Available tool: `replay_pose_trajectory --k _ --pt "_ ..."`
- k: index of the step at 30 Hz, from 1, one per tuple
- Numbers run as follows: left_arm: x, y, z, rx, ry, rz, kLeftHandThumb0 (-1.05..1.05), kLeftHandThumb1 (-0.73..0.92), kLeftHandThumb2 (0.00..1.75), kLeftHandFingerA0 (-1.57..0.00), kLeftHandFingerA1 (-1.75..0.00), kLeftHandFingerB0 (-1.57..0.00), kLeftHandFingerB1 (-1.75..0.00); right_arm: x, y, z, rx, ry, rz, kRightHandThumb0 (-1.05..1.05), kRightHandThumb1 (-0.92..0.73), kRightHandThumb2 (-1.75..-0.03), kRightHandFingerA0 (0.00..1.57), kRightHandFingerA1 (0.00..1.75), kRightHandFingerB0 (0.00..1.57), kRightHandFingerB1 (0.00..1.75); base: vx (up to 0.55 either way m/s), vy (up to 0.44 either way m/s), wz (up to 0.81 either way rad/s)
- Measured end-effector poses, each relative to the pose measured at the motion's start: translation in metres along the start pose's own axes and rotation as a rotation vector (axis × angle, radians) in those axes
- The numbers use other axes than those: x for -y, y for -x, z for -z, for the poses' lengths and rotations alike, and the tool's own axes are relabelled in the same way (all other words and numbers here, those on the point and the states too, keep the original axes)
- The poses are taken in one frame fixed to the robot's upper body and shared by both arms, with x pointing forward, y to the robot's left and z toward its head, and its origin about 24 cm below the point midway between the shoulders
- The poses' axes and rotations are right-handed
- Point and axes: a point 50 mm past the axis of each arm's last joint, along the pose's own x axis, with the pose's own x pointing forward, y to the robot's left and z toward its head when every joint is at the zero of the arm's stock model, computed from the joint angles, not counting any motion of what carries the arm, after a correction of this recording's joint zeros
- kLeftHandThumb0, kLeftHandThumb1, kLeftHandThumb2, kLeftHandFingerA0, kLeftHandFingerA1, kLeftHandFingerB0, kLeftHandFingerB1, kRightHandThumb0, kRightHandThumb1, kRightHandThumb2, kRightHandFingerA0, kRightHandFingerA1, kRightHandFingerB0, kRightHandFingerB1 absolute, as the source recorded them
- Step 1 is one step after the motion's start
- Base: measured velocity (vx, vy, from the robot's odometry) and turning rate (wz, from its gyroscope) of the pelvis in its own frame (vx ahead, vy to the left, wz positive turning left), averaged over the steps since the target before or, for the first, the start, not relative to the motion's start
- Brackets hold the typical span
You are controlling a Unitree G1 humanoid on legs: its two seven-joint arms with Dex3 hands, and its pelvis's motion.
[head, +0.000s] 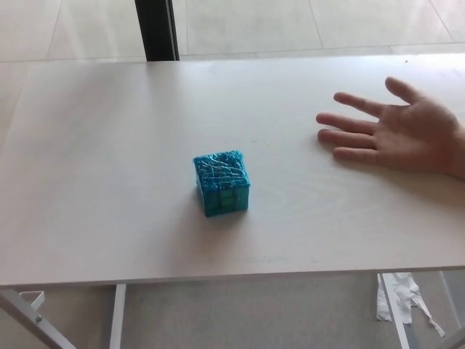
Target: The robot uses its right hand to pick up a cube kept in the middle of the desk infront of it and hands it to a person
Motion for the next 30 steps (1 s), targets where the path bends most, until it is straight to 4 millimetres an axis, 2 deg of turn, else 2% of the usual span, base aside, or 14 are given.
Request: replay_pose_trajectory --k 3,5,7,8,9,10,11,12,17,22,23,27,28,30 --pt "-0.002 0.0 -0.003 0.016 0.044 -0.015 -0.65 0.72 0.62 -0.55 -0.52 -0.37 -0.37 0.006 -0.019 -0.041 0.117 -0.061 0.045 -1.05 -0.71 -0.69 0.59 1.2 0.44 1.04 0.0 0.0 0.0" --pt "-0.004 -0.001 -0.011 0.045 0.071 -0.022 -0.68 0.62 0.96 -0.48 -0.61 -0.28 -0.5 0.013 -0.029 -0.079 0.228 -0.11 0.081 -1.05 -0.54 -1.07 0.45 0.95 0.21 0.72 0.0 0.0 0.0" --pt "-0.006 -0.002 -0.017 0.066 0.098 -0.032 -0.68 0.62 0.96 -0.48 -0.61 -0.28 -0.5 0.021 -0.036 -0.121 0.354 -0.158 0.115 -1.05 -0.54 -1.07 0.45 0.95 0.21 0.72 0.0 0.0 0.0" --pt "-0.007 -0.002 -0.019 0.075 0.111 -0.037 -0.69 0.55 0.95 -0.48 -0.6 -0.31 -0.5 0.027 -0.037 -0.144 0.425 -0.185 0.134 -0.97 -0.71 -0.62 0.41 0.82 0.23 0.57 0.0 0.0 0.0" --pt "-0.009 -0.002 -0.02 0.082 0.125 -0.043 -0.65 0.72 0.62 -0.53 -0.51 -0.36 -0.37 0.032 -0.036 -0.166 0.493 -0.211 0.153 -1.01 -0.6 -0.96 0.36 0.69 0.22 0.56 0.0 0.0 0.0" --pt "-0.009 -0.002 -0.021 0.087 0.134 -0.046 -0.66 0.56 0.94 -0.47 -0.62 -0.27 -0.51 0.036 -0.035 -0.181 0.539 -0.225 0.165 -0.89 -0.67 -0.6 0.36 0.62 0.24 0.46 0.0 0.0 0.0" --pt "-0.011 -0.002 -0.023 0.095 0.148 -0.051 -0.67 0.71 0.62 -0.53 -0.49 -0.35 -0.37 0.041 -0.032 -0.202 0.609 -0.245 0.181 -0.85 -0.64 -0.6 0.36 0.57 0.26 0.39 0.01 -0.018 0.09" --pt "-0.011 -0.001 -0.024 0.099 0.158 -0.055 -0.7 0.56 0.94 -0.47 -0.6 -0.29 -0.5 0.045 -0.029 -0.219 0.662 -0.259 0.191 -0.82 -0.47 -0.88 0.32 0.58 0.25 0.48 0.0 -0.019 0.07" --pt "-0.014 -0.001 -0.026 0.118 0.205 -0.068 -0.66 0.71 0.61 -0.53 -0.48 -0.36 -0.36 0.065 0.001 -0.295 0.927 -0.325 0.236 -0.68 -0.6 -0.59 0.32 0.47 0.3 0.3 0.0 0.0 0.0" --pt "-0.016 -0.001 -0.029 0.134 0.241 -0.078 -0.72 0.57 0.94 -0.48 -0.61 -0.33 -0.51 0.079 0.038 -0.344 1.128 -0.363 0.258 -0.67 -0.61 -0.59 0.36 0.49 0.28 0.3 0.0 0.0 0.0" --pt "-0.017 -0.001 -0.029 0.137 0.249 -0.08 -0.65 0.7 0.61 -0.55 -0.52 -0.37 -0.38 0.08 0.045 -0.353 1.165 -0.369 0.257 -0.69 -0.59 -0.59 0.4 0.47 0.3 0.3 0.0 0.0 0.0" --pt "-0.019 -0.001 -0.033 0.155 0.289 -0.089 -0.66 0.57 0.95 -0.46 -0.61 -0.25 -0.5 0.074 0.083 -0.394 1.334 -0.382 0.209 -0.77 -0.61 -0.6 0.48 0.53 0.32 0.32 0.0 0.0 0.0" --pt "-0.019 -0.001 -0.034 0.16 0.298 -0.09 -0.66 0.71 0.61 -0.52 -0.53 -0.35 -0.39 0.07 0.092 -0.404 1.372 -0.375 0.188 -0.7 -0.6 -0.6 0.52 0.57 0.31 0.32 0.0 0.0 0.0" --pt "-0.02 -0.001 -0.036 0.17 0.317 -0.093 -0.69 0.57 0.95 -0.47 -0.63 -0.31 -0.52 0.06 0.11 -0.422 1.442 -0.358 0.142 -0.69 -0.6 -0.59 0.4 0.57 0.31 0.32 0.0 0.0 0.0"
